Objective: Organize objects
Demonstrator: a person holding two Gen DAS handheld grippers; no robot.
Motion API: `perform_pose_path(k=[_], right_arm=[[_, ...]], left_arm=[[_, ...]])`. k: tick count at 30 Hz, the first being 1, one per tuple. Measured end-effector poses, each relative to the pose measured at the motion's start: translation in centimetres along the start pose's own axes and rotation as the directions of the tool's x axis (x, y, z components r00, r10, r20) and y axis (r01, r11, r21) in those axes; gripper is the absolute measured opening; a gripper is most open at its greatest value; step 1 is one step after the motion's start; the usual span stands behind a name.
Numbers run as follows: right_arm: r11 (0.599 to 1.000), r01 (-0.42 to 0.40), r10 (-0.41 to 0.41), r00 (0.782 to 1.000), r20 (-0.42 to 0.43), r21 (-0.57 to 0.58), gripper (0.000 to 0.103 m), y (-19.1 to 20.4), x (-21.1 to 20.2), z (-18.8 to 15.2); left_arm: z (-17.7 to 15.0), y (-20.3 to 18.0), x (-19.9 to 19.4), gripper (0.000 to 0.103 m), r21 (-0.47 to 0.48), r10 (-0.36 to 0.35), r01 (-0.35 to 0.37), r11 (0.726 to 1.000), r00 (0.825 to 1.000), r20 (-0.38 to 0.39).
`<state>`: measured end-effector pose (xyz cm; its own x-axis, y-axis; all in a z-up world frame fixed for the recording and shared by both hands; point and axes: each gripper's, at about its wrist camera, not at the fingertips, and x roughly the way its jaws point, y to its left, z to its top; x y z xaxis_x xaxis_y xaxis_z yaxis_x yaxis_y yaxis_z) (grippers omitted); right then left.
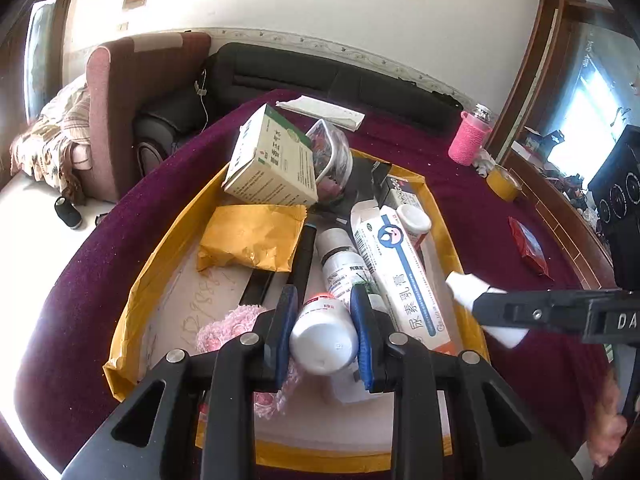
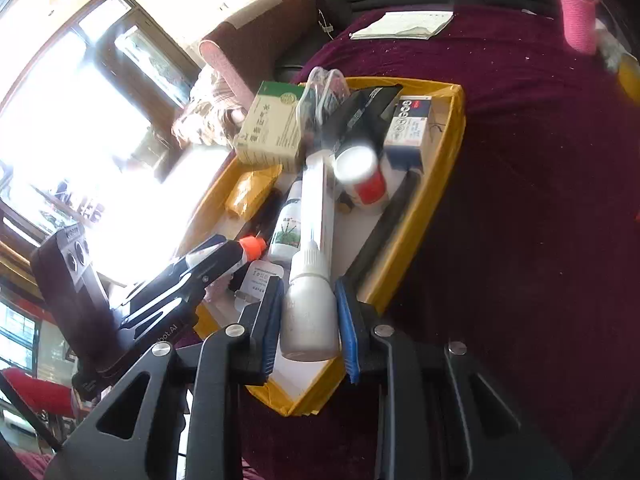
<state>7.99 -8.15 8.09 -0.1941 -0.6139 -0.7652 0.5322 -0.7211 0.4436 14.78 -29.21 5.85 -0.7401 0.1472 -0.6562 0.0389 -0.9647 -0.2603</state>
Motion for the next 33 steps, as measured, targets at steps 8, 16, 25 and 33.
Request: perform_pose_path(k=[8, 16, 25, 33], right_arm=[[0.987, 0.154, -0.155, 0.988, -0.018, -0.041, 0.025, 0.6, 3.2, -0.1], [0.95, 0.253, -0.248, 0.967, 0.05, -0.181, 0.046, 3.1, 2.5, -2.0], [0.926, 0.359, -0.316, 0.905, 0.285, -0.114, 0.067, 2.4, -3.4, -2.9], [0.915, 0.403, -0.378, 0.861, 0.339, -0.002, 0.069, -0.4, -5.7, -3.4]], left_arm=[[0.1, 1.1, -0.5, 0.023, -0.042, 0.006, -0.005, 0.999, 0.999, 0.036], [0.6, 0.5, -2.9, 0.055, -0.047, 0.121, -0.116, 0.992, 0.984, 0.131], [0.9, -4.3, -6.6, 0.088, 0.021, 0.27, -0.293, 0.956, 0.902, 0.337], [0.9, -7.1, -11.1, 0.102, -0.037, 0.376, -0.421, 0.906, 0.764, 0.525]])
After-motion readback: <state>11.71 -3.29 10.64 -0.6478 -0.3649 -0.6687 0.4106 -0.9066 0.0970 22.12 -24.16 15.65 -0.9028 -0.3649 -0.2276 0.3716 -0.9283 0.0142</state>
